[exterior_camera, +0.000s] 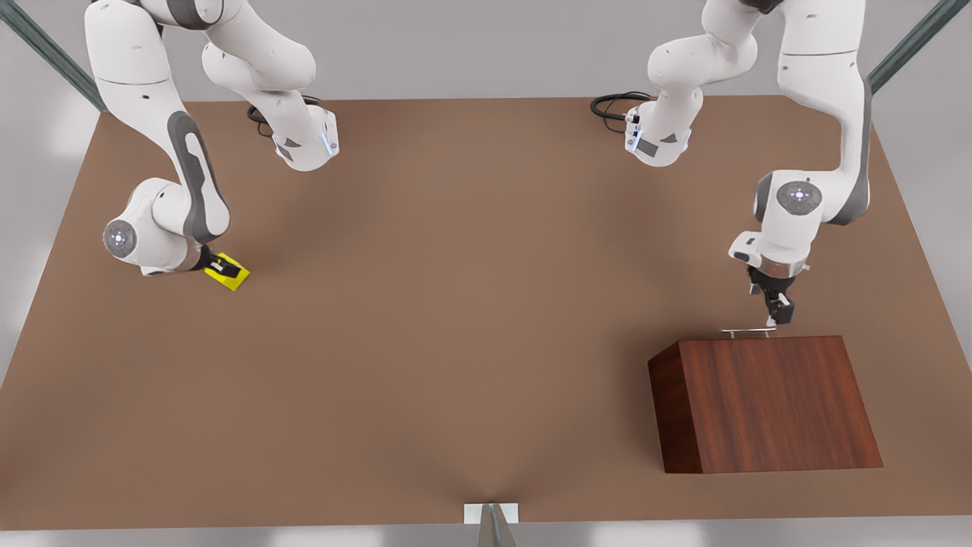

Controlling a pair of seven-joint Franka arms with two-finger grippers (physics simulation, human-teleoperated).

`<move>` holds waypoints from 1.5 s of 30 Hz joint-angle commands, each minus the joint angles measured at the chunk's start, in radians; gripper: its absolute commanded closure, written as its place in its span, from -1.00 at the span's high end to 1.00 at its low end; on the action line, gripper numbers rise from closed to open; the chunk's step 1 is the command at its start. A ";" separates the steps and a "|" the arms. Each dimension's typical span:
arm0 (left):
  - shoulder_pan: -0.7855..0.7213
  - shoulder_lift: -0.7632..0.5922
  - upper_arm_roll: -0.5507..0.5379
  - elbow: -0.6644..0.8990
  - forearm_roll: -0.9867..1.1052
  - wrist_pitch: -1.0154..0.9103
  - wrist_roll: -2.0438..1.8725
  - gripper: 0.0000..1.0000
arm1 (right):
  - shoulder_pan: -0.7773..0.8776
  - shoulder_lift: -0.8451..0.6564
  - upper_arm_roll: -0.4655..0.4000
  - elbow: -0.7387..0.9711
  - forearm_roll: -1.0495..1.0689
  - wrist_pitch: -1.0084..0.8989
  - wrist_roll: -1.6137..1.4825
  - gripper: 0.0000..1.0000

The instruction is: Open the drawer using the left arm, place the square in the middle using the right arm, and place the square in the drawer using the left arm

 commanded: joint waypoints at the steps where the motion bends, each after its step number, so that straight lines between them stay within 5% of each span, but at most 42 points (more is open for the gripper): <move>1: 0.001 0.006 0.000 0.005 0.016 0.000 0.000 1.00 | -0.006 0.000 0.000 0.000 -0.002 -0.002 0.000 1.00; 8: 0.001 0.012 -0.002 0.009 0.016 0.000 -0.011 0.82 | -0.004 0.035 0.000 0.005 -0.002 0.017 0.000 1.00; 19: 0.001 0.048 -0.009 0.048 0.018 0.002 -0.015 0.81 | 0.000 0.100 0.000 0.005 0.001 0.087 0.002 0.99; 20: 0.001 0.048 -0.011 0.048 0.019 0.002 -0.017 0.81 | 0.002 0.112 0.000 0.005 0.001 0.102 0.002 0.72; 25: 0.001 0.055 -0.017 0.049 0.018 0.003 -0.018 0.75 | 0.002 0.120 0.000 0.005 0.003 0.110 0.000 0.31; 34: 0.001 0.061 -0.026 0.054 0.019 0.003 -0.029 0.59 | 0.029 0.081 0.003 0.032 0.011 0.067 0.000 0.34; 43: 0.001 0.052 -0.025 0.051 0.021 0.000 -0.028 0.53 | 0.468 0.104 0.011 0.302 0.123 -0.132 0.221 0.35; 45: 0.001 0.051 -0.028 0.052 0.021 -0.003 -0.028 0.53 | 0.549 0.112 0.087 0.337 0.132 -0.134 0.386 0.35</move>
